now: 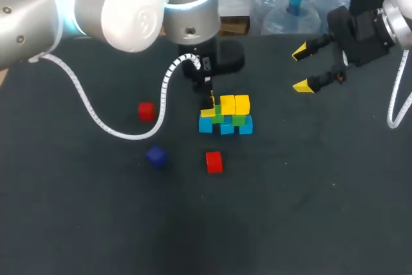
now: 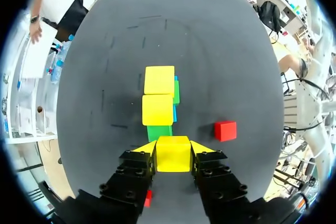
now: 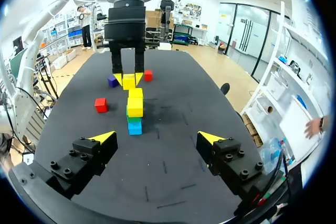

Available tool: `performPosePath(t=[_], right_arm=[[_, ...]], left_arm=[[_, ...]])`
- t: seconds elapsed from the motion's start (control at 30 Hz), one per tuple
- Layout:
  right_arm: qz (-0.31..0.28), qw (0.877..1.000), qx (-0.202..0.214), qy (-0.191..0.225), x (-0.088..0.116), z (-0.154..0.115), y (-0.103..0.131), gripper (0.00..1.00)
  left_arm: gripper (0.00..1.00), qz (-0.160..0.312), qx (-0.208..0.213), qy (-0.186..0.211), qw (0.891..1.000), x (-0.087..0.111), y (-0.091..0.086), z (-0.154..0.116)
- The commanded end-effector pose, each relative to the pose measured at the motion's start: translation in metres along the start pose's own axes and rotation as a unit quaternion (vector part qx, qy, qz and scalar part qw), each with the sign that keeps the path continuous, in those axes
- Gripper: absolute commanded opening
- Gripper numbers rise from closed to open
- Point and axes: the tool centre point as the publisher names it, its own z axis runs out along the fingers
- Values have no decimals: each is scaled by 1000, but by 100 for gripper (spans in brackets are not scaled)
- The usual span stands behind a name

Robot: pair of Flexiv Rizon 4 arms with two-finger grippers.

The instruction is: Place the blue cubes, place green cubes on the blue cubes, place the yellow cubes on the green cubes, then place the red cubes on the yellow cubes, and place purple cube on the red cubes.

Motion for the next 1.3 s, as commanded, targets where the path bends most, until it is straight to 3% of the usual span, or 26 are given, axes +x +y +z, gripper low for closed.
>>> performPosePath(t=[0.03, 0.23, 1.3], right_arm=[[0, 1000, 0, -1, 0, 0, 0, 100], [0, 1000, 0, -1, 0, 0, 0, 100], [0, 1000, 0, -1, 0, 0, 0, 100]], left_arm=[[0, 0, 1, -3, 1000, -2, 1, 0], [0, 15, -8, -46, 999, -1, -1, -5], [0, 15, -8, -46, 999, -1, -1, -5]])
